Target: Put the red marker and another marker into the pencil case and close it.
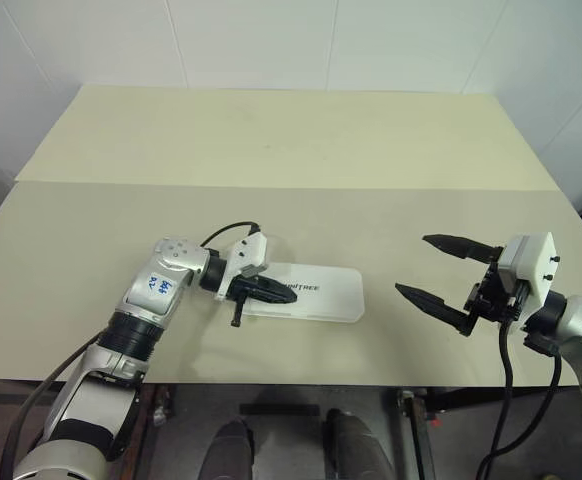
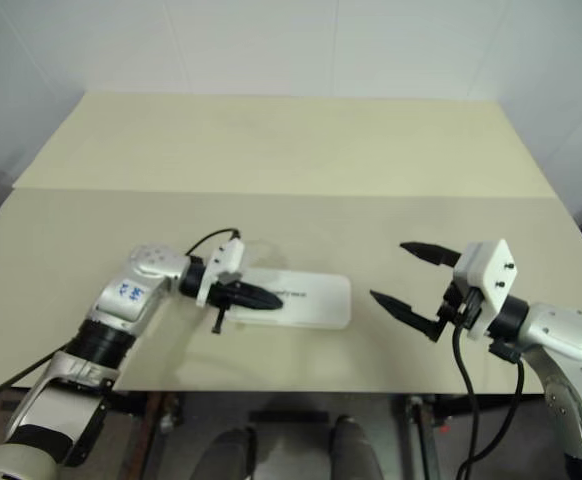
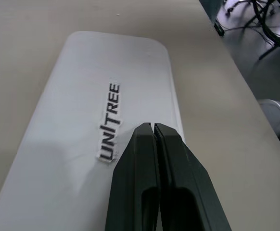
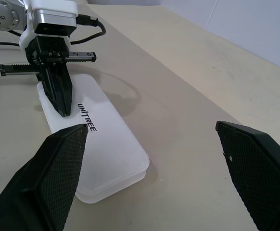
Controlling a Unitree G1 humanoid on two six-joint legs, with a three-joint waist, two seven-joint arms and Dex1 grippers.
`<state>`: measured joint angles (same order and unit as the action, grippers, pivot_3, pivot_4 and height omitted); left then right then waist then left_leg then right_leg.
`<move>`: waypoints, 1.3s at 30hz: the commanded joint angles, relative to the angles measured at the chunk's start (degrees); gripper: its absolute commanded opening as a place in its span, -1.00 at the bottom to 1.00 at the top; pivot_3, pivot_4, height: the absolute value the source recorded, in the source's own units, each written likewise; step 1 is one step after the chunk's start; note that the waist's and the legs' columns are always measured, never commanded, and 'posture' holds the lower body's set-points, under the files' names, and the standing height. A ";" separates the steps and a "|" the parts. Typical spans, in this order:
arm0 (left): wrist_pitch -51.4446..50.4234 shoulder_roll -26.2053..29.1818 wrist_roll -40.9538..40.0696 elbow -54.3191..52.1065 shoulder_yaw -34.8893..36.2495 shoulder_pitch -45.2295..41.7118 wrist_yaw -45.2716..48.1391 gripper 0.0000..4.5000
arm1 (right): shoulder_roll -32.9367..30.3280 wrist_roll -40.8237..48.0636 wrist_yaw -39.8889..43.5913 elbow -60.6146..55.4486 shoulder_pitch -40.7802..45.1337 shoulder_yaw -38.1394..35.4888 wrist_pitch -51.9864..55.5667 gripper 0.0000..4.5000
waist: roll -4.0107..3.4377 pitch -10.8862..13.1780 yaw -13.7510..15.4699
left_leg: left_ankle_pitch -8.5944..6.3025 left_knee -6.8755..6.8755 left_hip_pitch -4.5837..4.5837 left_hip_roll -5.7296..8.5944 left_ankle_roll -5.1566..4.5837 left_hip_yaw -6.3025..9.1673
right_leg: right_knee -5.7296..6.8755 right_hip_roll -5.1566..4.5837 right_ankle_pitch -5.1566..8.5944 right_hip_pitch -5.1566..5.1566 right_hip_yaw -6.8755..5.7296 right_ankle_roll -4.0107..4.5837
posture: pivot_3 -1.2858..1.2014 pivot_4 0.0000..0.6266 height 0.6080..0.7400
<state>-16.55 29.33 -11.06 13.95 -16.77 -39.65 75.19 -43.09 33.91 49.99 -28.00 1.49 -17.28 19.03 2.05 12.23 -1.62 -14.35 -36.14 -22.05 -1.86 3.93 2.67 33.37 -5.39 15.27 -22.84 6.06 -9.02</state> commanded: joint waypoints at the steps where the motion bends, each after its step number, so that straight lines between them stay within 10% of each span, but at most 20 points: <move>1: -2.35 -0.33 0.75 0.10 -1.01 1.23 -0.56 -0.99 | 0.51 0.02 -0.72 -1.58 0.92 0.36 -0.85 1.00 | 0.00 0.00 -0.01 | 0.00 0.00 0.00 0.00 0.00 0.00 | 0.00 0.00 0.00 0.00 0.00 0.00 | 0.03 -0.52 1.00; 16: -9.37 1.57 -17.58 -10.10 24.34 8.67 -9.16 -0.99 | -0.59 -0.12 2.45 3.38 4.04 0.09 -1.59 1.00 | 0.02 0.04 -0.45 | -0.02 0.11 -0.03 -0.02 0.03 0.03 | 0.10 0.01 -0.01 -0.14 -0.02 -0.03 | 0.03 -0.52 1.00; 29: -8.00 7.66 -22.70 -19.70 34.13 20.71 -12.38 0.95 | -0.26 -2.06 2.95 10.11 8.94 -0.02 -3.94 1.00 | 0.04 0.07 -0.13 | -0.05 0.09 -0.16 -0.02 0.06 0.00 | 0.09 -0.02 0.03 -0.32 -0.03 0.04 | 0.03 -0.52 1.00; 39: -1.78 6.00 -19.18 -18.73 31.27 17.33 -17.17 0.98 | -2.11 -2.50 4.89 12.97 8.44 -2.02 -5.11 1.00 | 0.04 0.07 -0.13 | -0.05 0.09 -0.16 -0.02 0.06 -0.01 | 0.11 -0.02 0.03 -0.33 -0.03 0.05 | 0.03 -0.52 1.00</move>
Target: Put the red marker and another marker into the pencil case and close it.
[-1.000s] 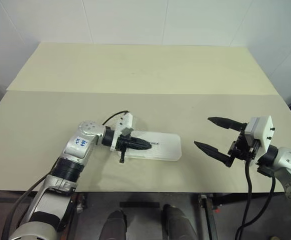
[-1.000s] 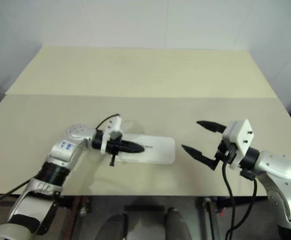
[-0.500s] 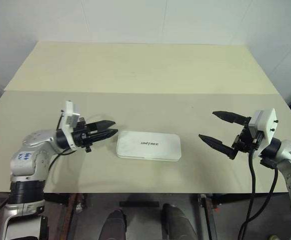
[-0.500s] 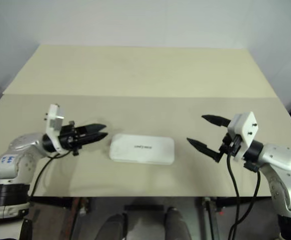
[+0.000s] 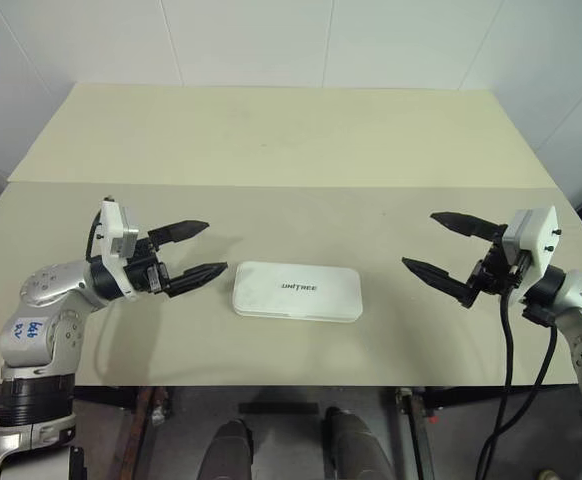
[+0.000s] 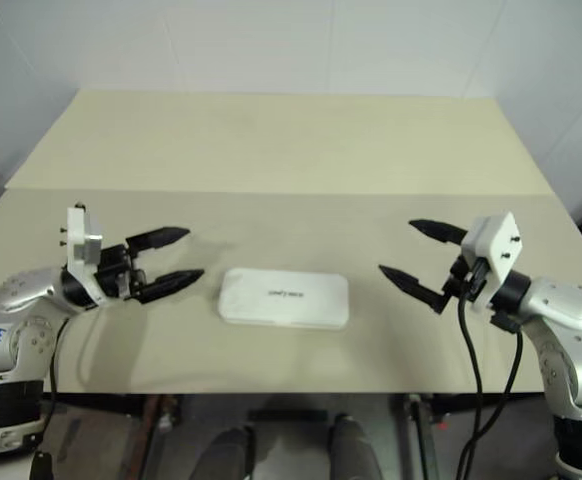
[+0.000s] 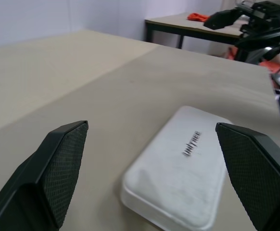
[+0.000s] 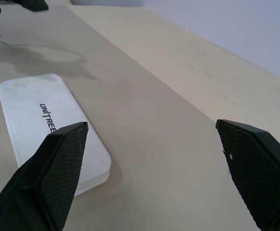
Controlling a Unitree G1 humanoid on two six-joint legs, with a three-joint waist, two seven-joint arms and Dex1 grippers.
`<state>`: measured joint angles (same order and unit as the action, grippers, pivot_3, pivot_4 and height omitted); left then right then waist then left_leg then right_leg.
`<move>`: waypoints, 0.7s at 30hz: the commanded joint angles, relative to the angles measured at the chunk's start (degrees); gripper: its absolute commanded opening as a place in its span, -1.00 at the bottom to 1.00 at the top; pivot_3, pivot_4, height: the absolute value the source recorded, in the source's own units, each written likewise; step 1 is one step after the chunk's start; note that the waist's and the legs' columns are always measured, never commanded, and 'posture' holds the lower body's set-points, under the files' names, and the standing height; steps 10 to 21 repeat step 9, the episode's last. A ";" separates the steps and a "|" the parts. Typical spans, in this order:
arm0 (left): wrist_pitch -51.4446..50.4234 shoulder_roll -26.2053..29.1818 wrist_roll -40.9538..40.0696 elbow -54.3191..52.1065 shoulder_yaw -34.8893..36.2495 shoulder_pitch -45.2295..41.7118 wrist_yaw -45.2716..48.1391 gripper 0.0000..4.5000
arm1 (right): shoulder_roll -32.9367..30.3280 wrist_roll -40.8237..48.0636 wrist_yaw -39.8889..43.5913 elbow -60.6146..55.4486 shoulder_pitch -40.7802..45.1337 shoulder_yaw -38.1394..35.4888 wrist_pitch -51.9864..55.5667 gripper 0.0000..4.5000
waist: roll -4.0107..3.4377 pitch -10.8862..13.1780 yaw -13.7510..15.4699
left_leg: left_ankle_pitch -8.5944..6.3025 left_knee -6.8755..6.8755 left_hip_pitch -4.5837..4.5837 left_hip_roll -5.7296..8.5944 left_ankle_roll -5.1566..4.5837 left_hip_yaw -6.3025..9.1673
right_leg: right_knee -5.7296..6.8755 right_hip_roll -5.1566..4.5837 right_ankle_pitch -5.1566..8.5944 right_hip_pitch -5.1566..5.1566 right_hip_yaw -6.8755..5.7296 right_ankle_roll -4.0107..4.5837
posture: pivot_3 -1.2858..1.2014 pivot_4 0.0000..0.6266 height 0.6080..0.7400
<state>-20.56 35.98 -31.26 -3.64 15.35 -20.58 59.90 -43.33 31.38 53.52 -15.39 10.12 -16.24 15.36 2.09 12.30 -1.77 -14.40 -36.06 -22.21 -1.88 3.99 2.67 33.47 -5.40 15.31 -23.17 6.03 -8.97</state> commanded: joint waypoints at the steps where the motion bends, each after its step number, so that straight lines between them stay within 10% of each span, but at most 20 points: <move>1: 2.68 -0.58 1.40 -1.29 -1.48 -2.04 -2.01 0.98 | -2.28 0.21 1.73 0.69 -0.40 -3.46 -1.56 1.00 | 0.00 0.00 0.09 | 0.00 0.00 0.00 0.00 0.00 -0.01 | 0.00 0.00 0.00 0.00 0.00 -0.01 | 0.03 -0.52 1.00; 21: 0.39 0.84 -0.64 -2.07 -1.70 -1.42 -1.95 0.98 | -1.50 -0.24 1.38 1.99 -1.47 -2.95 -2.07 1.00 | 0.00 0.00 -0.17 | 0.00 0.04 -0.01 0.00 0.00 0.00 | 0.03 0.01 -0.01 -0.04 0.00 -0.03 | 0.03 -0.52 1.00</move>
